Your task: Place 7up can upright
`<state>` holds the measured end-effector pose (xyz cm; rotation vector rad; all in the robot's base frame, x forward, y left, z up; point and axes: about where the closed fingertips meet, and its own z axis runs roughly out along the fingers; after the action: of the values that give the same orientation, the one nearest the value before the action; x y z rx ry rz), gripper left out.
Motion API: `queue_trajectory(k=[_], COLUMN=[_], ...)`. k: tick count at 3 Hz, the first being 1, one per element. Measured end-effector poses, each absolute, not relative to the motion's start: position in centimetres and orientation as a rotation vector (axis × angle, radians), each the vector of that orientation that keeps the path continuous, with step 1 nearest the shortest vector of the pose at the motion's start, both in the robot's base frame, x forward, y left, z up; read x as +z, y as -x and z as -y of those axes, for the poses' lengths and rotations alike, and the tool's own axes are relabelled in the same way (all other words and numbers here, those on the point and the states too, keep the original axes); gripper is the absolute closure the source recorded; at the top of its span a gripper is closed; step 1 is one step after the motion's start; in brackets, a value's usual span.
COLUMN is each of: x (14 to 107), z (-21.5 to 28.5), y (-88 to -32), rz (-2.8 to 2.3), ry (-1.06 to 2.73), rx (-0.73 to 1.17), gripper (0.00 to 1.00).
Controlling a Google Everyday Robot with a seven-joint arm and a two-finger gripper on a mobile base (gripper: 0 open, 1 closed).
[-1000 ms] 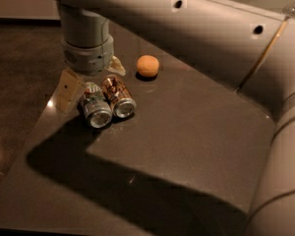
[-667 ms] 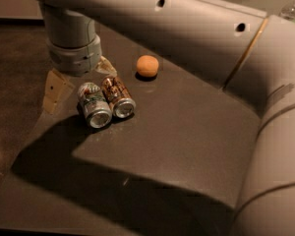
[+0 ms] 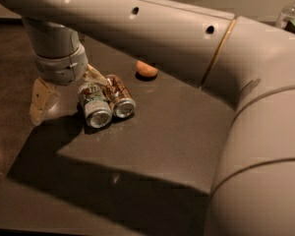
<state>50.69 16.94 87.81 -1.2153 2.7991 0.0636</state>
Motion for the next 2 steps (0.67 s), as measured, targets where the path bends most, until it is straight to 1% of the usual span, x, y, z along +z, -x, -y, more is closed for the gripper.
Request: queue_trajectory(k=[2], x=[85.33], z=[-17.48], y=[-50.96], rz=[-2.868], ry=[1.164], rx=[0.070], gripper=[0.00])
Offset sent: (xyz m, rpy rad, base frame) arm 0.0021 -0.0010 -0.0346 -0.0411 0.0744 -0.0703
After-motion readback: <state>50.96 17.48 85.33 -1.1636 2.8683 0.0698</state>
